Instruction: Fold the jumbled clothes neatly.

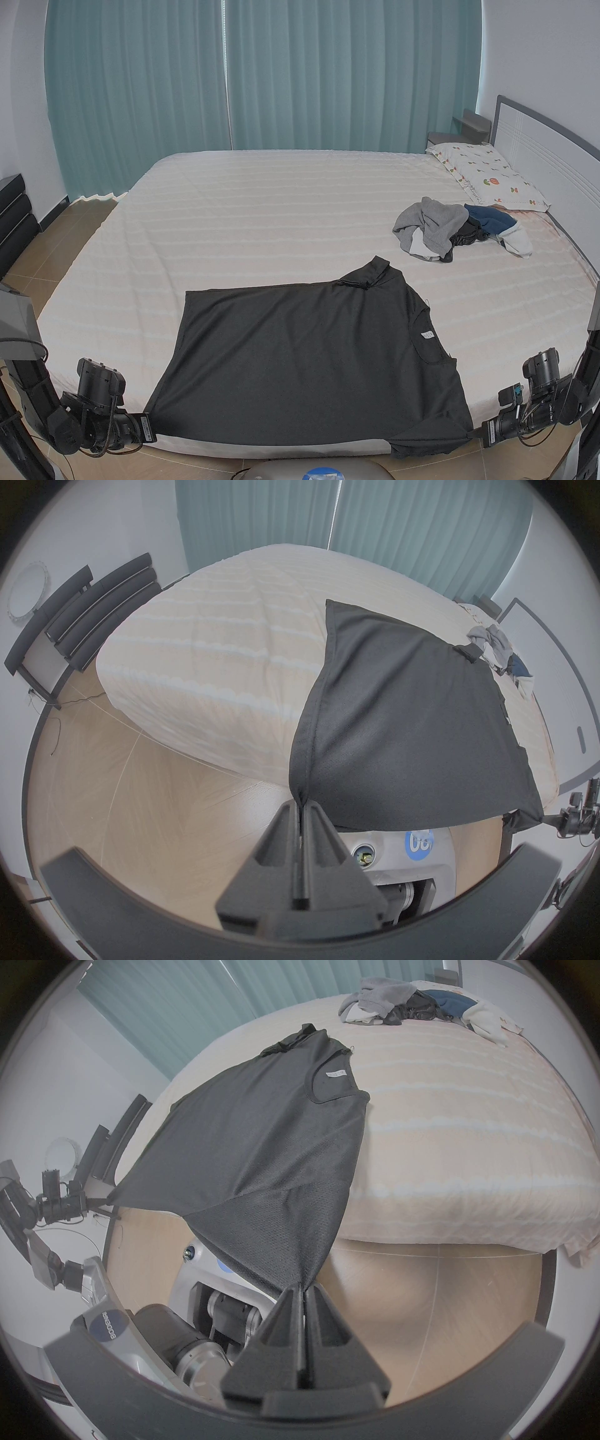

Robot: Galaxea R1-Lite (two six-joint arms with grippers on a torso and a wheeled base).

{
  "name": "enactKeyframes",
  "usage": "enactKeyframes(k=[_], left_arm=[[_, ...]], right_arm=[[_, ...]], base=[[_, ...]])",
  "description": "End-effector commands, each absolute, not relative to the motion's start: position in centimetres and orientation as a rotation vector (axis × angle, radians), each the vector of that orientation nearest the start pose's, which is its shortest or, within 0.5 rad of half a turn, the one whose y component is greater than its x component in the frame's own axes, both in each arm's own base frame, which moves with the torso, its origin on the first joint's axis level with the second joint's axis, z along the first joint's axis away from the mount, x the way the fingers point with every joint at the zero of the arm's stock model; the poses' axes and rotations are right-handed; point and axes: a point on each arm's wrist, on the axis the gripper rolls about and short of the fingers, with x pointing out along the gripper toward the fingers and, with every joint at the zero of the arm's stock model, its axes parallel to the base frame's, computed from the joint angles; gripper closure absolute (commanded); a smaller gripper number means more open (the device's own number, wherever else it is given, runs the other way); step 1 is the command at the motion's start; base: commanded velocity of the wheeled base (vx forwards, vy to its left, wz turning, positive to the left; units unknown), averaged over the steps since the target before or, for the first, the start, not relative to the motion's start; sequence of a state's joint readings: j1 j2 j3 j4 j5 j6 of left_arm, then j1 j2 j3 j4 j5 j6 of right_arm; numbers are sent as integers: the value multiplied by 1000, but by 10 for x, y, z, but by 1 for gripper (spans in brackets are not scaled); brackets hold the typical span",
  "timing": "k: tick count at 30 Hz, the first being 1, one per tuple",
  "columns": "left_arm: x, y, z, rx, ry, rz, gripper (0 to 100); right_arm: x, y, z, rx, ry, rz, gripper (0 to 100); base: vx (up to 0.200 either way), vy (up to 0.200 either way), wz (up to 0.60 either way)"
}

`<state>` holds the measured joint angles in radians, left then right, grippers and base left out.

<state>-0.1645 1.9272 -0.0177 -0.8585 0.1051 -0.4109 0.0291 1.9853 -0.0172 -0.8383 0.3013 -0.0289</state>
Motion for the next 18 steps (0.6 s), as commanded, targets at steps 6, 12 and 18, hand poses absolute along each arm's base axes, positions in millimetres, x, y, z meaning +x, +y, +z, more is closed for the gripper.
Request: enactKeyframes(k=[6,12,18], left_arm=[[154,-24,0,-173,1123,150,100],[151,-24,0,-165,1143,148,100],[159,-26,4,-197,1080,132,100]], right_arm=[[158,10,-7,101,1147,306,100],[156,10,-4,98,1144,308,100],[164,10,0,104,1071,304,100]], base=[[0,0,0],[0,0,0],[0,0,0]])
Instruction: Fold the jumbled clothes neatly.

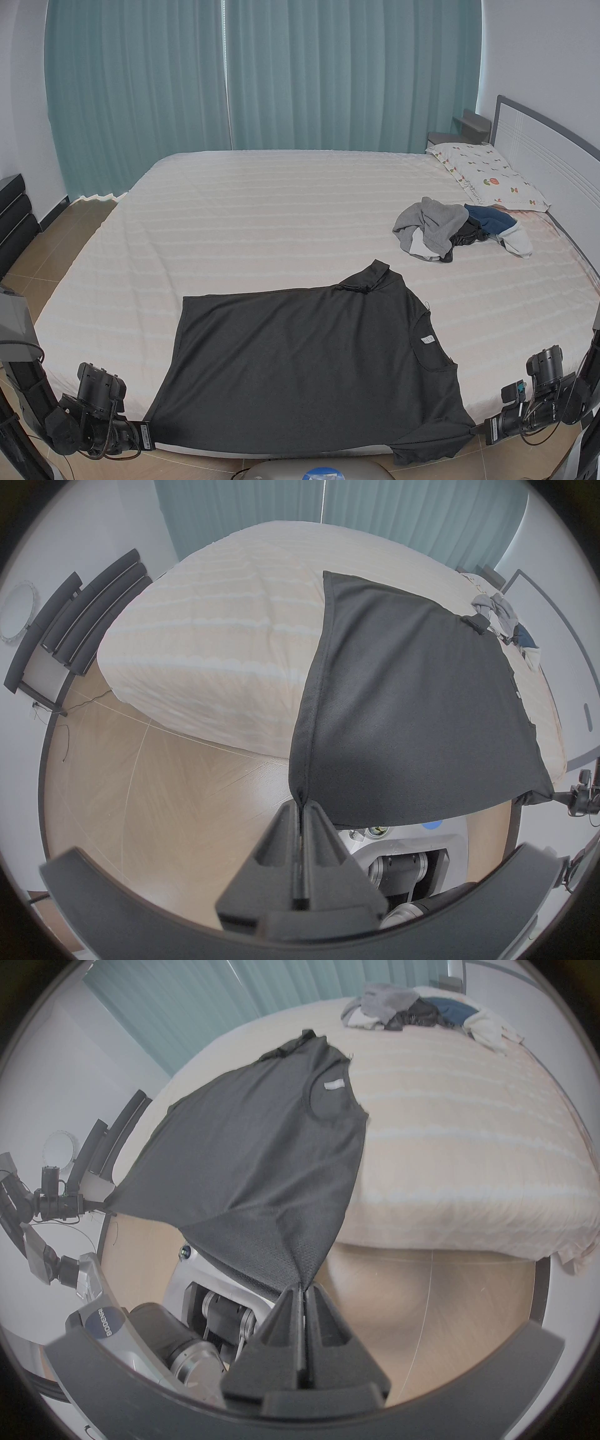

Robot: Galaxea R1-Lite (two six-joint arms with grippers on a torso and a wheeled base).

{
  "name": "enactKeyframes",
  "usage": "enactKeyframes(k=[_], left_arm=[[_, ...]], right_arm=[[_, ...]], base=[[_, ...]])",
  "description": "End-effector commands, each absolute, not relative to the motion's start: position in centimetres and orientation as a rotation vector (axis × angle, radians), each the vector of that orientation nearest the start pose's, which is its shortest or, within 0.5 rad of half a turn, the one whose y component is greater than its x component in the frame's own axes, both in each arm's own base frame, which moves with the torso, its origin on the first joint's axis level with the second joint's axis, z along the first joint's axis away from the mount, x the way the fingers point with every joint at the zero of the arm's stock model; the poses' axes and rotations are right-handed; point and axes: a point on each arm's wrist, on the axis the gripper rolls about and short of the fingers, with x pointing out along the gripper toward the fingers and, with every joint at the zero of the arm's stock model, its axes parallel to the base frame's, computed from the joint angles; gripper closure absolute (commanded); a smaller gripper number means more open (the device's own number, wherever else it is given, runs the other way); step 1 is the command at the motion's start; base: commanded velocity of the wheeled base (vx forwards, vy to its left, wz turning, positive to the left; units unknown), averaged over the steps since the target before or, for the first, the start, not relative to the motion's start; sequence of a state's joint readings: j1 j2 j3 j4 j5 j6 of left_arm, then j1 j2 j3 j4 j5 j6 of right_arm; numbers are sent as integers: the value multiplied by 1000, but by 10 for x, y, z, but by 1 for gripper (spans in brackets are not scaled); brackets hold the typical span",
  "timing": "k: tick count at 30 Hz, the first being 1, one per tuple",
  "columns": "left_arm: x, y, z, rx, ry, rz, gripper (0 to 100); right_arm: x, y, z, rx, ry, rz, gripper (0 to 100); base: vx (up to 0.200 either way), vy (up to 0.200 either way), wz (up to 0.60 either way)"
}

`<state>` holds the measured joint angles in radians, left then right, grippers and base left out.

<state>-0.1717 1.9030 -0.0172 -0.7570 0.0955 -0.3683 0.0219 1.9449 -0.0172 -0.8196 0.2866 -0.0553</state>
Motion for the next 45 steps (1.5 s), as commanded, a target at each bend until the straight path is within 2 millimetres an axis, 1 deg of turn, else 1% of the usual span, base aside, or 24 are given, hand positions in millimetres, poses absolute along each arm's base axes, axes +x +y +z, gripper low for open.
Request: enactKeyframes(k=[1,2,3,4,6,7,8,9,10,11,12,14,18,20,24,29,32,35,38,40,41,43,44,45], left_arm=[[165,-26,7,-216,1031,128,100],[170,-27,9,-242,988,123,100],[171,-27,9,-246,983,122,100],[180,-29,14,-330,908,114,100],[188,-31,18,-413,843,116,100],[195,-32,22,-469,794,121,100],[197,-32,23,-484,778,124,100],[205,-33,24,-517,747,129,100],[209,-34,26,-535,732,130,100],[209,-34,26,-538,730,131,100],[213,-35,27,-553,718,128,100],[219,-35,28,-573,703,127,100],[235,-35,34,-647,642,149,100],[238,-33,35,-657,633,155,100],[241,-33,33,-662,633,156,100],[251,-32,25,-665,644,176,100],[252,-30,26,-677,637,188,100],[250,-29,27,-679,632,191,100],[244,-27,33,-682,623,192,100],[238,-27,36,-680,622,187,100],[231,-26,39,-676,618,188,100],[227,-25,40,-674,621,190,100],[218,-22,38,-669,640,204,100],[214,-21,36,-662,653,209,100]], right_arm=[[169,10,1,104,1036,302,100],[174,10,3,107,1002,298,100],[175,10,3,109,998,296,100],[187,11,6,137,932,282,100],[197,13,11,169,876,270,100],[207,14,14,195,836,261,100],[210,14,16,202,824,258,100],[219,16,19,217,796,250,100],[227,16,22,226,772,241,100],[228,16,22,227,770,239,100],[238,16,26,236,738,228,100],[249,16,27,239,713,225,100],[266,16,32,241,663,228,100],[273,17,36,256,641,227,100],[277,18,36,260,637,225,100],[289,20,34,261,635,228,100],[293,20,36,262,617,230,100],[293,20,37,261,614,233,100],[288,23,37,259,620,243,100],[282,26,37,256,629,253,100],[273,27,40,254,630,258,100],[270,26,43,254,627,258,100],[265,26,46,254,623,261,100],[263,26,46,253,626,261,100]], base=[[0,0,0],[0,0,0],[0,0,0],[0,0,0],[0,0,0],[0,0,0],[0,0,0],[0,0,0],[0,0,0],[0,0,0],[0,0,0],[0,0,0],[0,0,0],[0,0,0],[0,0,0],[0,0,0],[0,0,0],[0,0,0],[0,0,0],[0,0,0],[0,0,0],[0,0,0],[0,0,0],[0,0,0]])
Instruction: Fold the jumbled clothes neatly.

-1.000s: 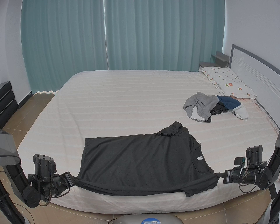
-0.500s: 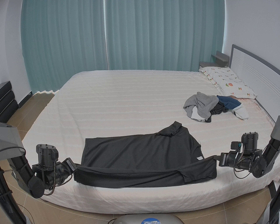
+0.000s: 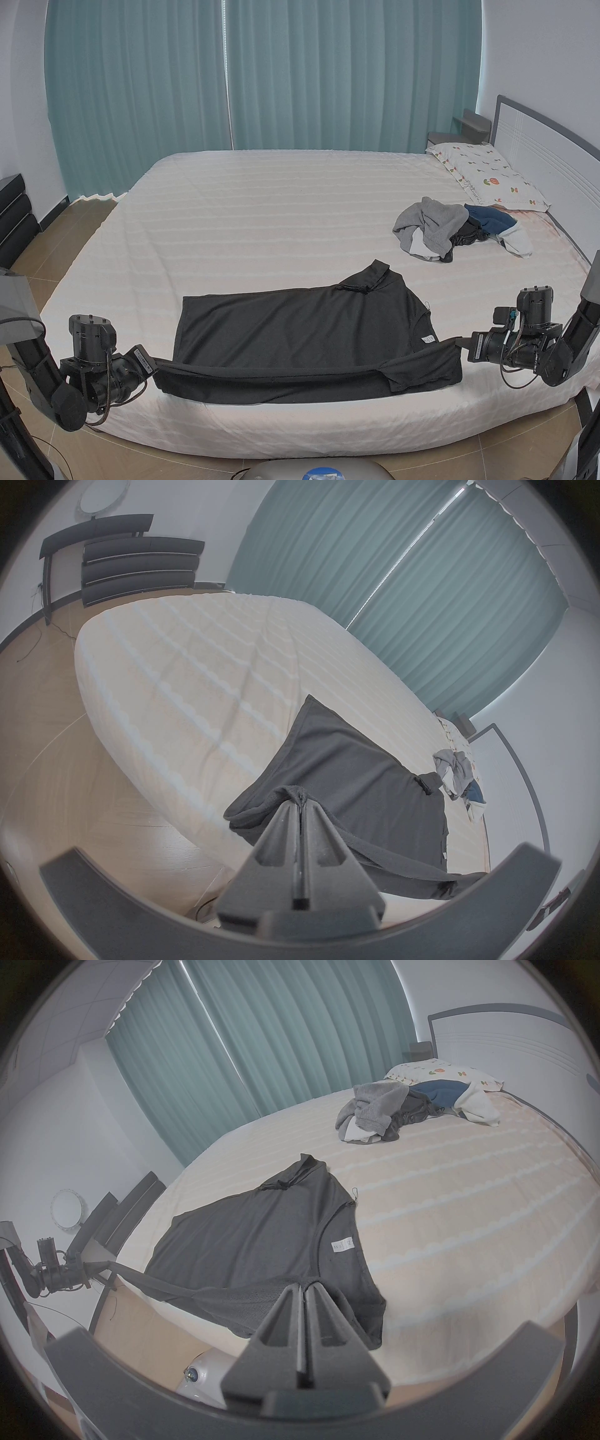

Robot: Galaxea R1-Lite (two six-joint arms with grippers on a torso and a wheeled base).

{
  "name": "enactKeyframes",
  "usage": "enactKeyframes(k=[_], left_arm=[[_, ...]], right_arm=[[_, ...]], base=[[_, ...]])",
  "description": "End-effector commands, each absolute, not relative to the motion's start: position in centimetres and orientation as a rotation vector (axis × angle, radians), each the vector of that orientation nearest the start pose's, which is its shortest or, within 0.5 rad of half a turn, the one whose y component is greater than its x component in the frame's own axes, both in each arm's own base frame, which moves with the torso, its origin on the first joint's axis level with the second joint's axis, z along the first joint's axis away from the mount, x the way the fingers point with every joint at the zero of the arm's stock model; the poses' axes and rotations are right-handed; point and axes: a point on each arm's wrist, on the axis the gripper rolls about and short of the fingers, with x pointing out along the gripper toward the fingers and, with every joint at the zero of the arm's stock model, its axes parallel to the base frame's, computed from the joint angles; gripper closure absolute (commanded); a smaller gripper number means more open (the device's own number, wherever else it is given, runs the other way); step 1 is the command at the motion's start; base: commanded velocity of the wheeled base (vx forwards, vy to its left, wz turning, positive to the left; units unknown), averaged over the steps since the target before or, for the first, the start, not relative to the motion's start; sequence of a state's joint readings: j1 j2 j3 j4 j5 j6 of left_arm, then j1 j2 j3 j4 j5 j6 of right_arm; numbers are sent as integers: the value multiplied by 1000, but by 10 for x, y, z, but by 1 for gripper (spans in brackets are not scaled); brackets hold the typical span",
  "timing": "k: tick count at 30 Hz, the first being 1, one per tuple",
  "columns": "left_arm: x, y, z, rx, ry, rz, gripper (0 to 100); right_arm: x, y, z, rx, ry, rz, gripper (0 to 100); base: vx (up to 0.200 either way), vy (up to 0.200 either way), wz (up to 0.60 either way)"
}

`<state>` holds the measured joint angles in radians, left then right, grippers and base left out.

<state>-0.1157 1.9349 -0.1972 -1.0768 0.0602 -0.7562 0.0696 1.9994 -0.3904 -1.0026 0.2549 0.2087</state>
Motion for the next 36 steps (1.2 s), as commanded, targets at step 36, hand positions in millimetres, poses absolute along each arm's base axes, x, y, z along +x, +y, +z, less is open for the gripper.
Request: enactKeyframes(k=[36], left_arm=[[308,-28,-24,-649,681,225,100]], right_arm=[[342,41,-4,240,632,225,100]], base=[[0,0,0]])
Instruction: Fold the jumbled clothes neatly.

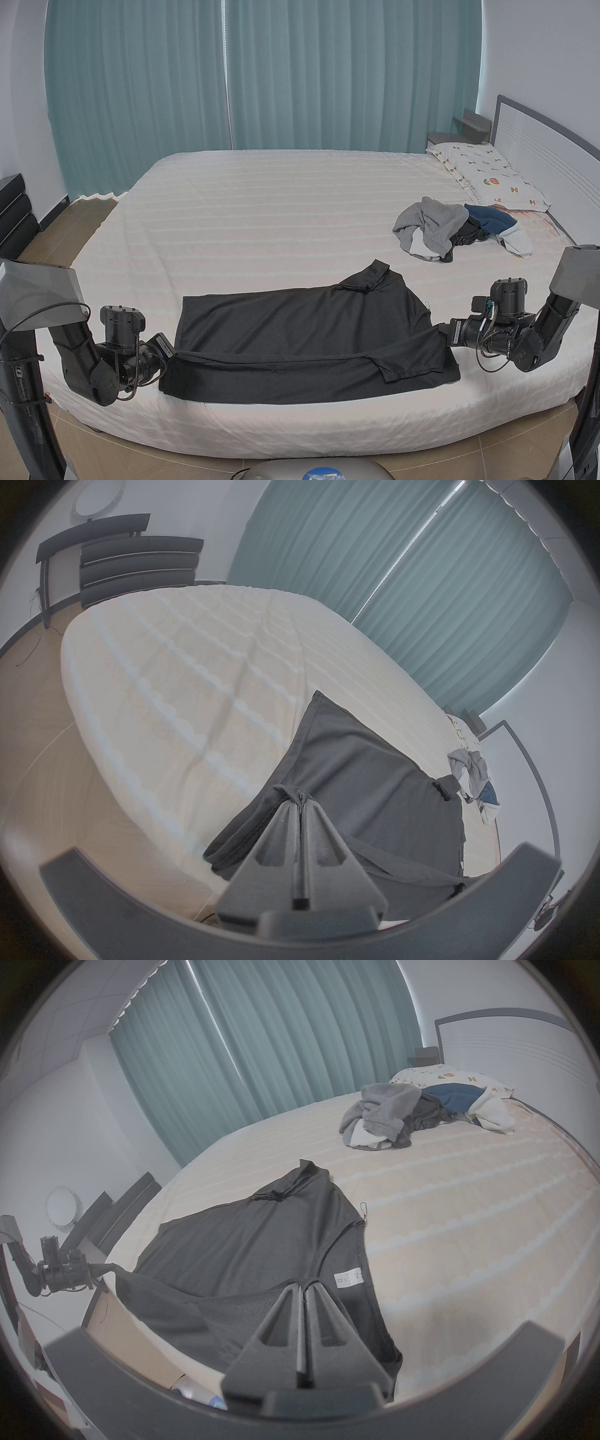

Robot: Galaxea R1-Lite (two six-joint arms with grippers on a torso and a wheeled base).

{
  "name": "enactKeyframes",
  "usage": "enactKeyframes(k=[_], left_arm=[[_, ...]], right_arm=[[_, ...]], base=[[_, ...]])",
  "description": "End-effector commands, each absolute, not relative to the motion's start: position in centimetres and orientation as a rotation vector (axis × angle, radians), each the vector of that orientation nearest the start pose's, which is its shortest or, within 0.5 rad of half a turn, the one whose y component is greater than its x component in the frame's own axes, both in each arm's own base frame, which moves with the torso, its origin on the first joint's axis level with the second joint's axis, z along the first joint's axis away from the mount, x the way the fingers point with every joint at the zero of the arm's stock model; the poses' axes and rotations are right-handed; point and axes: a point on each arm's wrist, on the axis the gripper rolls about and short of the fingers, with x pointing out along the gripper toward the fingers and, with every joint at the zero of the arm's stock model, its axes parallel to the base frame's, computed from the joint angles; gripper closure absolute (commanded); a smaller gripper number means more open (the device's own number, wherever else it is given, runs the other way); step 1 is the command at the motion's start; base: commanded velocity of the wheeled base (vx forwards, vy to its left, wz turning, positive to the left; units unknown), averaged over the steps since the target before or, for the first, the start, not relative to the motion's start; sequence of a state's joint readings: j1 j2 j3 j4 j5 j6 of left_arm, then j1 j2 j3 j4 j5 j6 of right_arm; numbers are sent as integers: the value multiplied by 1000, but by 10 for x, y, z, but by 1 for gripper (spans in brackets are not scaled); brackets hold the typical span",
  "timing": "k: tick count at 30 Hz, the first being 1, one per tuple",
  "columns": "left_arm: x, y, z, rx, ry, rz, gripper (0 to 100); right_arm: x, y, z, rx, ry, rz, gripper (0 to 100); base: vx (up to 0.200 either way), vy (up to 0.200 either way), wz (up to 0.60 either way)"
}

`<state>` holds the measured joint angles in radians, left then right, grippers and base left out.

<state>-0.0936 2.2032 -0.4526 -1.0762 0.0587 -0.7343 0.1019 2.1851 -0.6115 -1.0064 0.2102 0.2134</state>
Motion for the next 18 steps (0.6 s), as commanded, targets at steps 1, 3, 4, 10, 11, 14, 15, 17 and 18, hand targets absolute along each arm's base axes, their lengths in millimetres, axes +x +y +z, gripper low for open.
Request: enactKeyframes(k=[1,3,4,10,11,14,15,17,18], left_arm=[[309,-29,-25,-648,683,224,100],[311,-29,-28,-649,684,223,100],[311,-29,-28,-649,684,223,100],[320,-30,-30,-680,666,229,0],[320,-30,-30,-680,666,229,0],[324,-29,-34,-685,666,231,0],[325,-29,-37,-687,670,238,0],[325,-29,-40,-699,676,246,0],[325,-28,-39,-702,674,248,0]], right_arm=[[343,42,-4,254,631,221,100],[345,45,-3,274,627,219,100],[345,45,-3,274,627,219,100],[350,44,-9,294,633,209,0],[350,44,-9,303,633,208,0],[354,45,-7,387,624,190,0],[355,46,-4,428,614,182,0],[358,46,0,516,589,163,0],[359,46,0,546,586,158,0]], base=[[0,0,0],[0,0,0],[0,0,0],[0,0,0],[0,0,0],[0,0,0],[0,0,0],[0,0,0],[0,0,0]])
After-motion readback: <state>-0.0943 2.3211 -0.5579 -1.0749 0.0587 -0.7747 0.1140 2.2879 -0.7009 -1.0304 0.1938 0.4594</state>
